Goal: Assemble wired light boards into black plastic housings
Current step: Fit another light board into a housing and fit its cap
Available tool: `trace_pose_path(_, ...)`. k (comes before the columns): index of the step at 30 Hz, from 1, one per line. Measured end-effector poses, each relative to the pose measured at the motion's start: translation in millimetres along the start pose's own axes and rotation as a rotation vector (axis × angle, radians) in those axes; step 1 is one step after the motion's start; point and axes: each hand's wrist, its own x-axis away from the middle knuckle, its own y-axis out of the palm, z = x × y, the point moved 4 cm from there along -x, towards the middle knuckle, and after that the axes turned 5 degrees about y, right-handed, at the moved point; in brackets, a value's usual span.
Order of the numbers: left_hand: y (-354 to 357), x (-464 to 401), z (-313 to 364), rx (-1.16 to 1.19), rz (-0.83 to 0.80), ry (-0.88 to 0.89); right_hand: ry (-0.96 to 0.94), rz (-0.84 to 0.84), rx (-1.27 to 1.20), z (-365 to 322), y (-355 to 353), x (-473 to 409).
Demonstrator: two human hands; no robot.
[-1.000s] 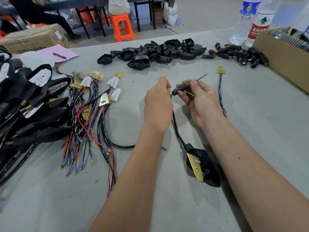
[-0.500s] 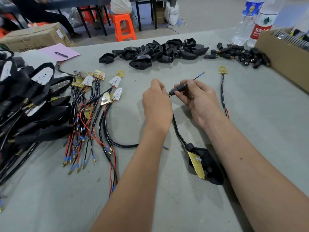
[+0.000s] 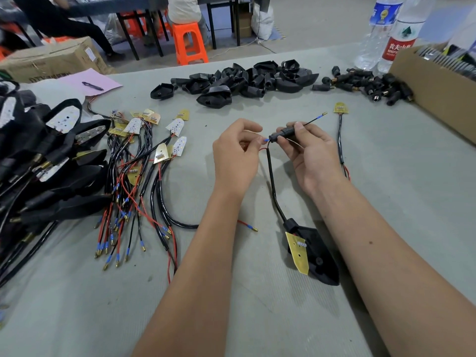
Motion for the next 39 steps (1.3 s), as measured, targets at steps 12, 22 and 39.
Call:
trace_pose_path(12, -4, -2, -14, 0.029, -0.043, -0.096, -0.021, 0.011, -0.011, -3, 0, 3)
trace_pose_path(22, 5, 0, -7, 0.022, -0.102, -0.01, 0.016, 0.004, -0.022, -4, 0, 4)
trace_pose_path(39, 6, 2, -7, 0.103, -0.076, -0.046, -0.003, 0.01, -0.039, -3, -1, 4)
